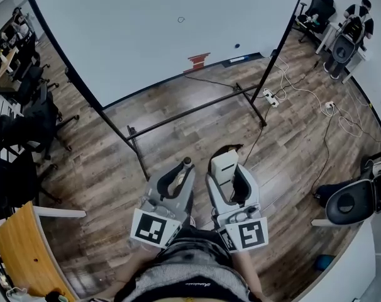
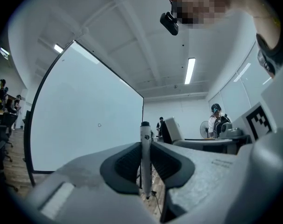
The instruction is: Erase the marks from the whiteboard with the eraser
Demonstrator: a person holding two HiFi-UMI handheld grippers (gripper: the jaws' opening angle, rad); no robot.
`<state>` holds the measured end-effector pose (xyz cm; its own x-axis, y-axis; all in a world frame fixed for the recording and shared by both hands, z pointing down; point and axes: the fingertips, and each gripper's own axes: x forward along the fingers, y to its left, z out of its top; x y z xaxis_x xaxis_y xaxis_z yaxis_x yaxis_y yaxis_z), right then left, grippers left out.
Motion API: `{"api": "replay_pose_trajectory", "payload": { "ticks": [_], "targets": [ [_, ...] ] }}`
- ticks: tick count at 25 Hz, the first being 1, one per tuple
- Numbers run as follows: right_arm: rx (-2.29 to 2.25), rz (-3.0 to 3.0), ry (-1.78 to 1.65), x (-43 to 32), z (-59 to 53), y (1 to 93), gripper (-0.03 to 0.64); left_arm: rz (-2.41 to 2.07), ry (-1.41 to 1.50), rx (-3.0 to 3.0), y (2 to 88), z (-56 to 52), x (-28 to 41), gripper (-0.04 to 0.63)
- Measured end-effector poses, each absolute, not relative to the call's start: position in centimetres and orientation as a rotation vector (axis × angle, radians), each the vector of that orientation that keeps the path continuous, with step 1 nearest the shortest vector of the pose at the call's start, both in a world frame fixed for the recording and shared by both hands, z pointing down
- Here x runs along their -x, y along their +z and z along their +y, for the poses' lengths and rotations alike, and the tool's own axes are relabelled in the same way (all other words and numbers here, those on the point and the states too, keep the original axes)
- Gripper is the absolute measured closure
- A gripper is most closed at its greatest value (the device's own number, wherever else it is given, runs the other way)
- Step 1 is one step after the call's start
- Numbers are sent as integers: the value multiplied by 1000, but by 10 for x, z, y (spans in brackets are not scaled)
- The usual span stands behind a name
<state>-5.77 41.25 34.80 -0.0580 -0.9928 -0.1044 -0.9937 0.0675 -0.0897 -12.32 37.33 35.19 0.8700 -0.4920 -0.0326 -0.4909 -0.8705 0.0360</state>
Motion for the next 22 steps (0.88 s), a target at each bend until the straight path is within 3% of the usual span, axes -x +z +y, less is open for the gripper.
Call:
{"api": "replay_pose_trajectory", "payload": {
  "ticks": [22],
  "targets": [
    [2102,2115,32,-14,115,343,354,-625,-123,-3095,338,84,45,520]
  ]
}}
